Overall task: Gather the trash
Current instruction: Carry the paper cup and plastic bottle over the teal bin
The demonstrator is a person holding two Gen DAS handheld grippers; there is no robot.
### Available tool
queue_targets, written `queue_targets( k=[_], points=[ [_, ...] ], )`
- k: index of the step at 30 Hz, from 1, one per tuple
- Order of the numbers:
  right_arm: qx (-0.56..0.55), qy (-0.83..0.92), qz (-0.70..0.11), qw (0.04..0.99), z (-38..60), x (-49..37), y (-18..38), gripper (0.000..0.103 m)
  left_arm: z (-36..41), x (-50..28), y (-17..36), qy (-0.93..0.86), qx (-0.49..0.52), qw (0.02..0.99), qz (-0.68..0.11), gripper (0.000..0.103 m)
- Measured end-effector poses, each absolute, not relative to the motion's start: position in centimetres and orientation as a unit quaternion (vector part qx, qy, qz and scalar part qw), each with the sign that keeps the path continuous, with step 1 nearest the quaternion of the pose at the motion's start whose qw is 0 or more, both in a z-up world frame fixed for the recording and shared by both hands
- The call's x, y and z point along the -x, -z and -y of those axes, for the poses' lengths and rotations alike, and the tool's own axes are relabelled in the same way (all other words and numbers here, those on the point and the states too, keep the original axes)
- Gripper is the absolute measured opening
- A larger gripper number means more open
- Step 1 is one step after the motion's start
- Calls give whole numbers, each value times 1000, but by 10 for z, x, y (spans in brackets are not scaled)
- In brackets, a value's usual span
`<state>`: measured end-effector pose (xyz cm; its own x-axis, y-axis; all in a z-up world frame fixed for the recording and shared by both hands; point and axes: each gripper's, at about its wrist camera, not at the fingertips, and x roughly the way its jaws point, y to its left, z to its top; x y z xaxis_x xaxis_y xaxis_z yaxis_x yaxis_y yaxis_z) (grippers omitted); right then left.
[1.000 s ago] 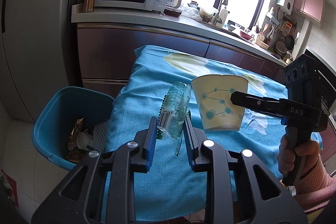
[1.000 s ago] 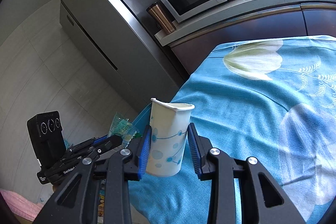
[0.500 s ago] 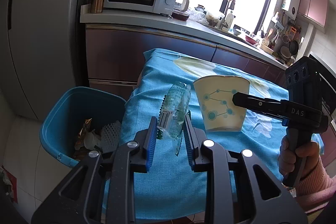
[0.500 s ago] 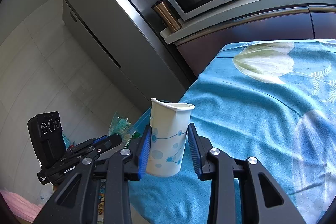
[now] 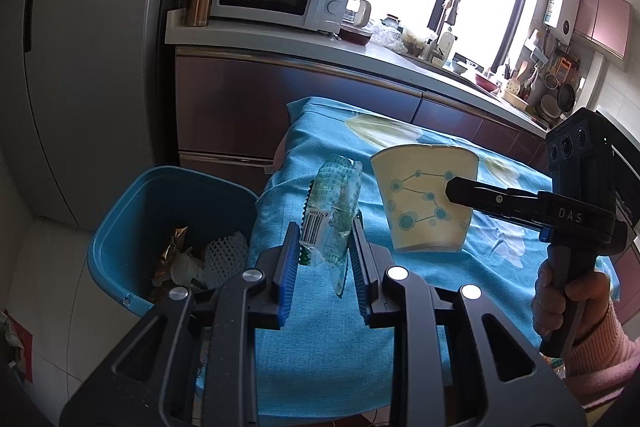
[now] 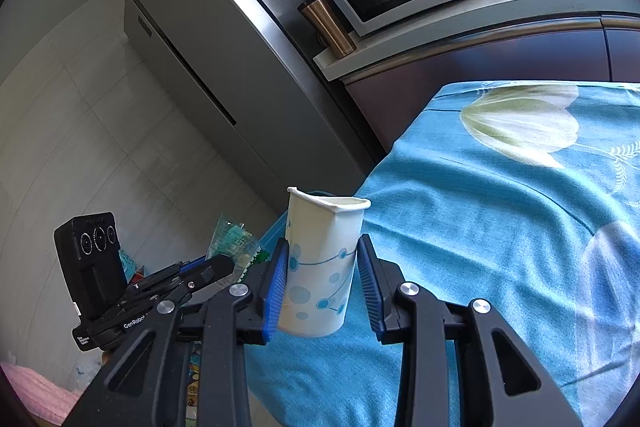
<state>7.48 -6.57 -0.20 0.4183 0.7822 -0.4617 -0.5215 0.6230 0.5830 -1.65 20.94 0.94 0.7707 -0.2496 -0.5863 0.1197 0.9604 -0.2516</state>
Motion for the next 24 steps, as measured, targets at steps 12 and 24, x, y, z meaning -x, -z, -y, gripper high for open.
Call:
queue_targets(
  k=[12, 24],
  points=[
    [-170, -407, -366, 819, 48, -76, -4, 33, -227, 18, -7, 81, 112, 937, -321, 25],
    [-161, -418, -370, 814, 35, -75, -7, 33, -241, 21, -8, 69, 119, 938, -319, 25]
  ],
)
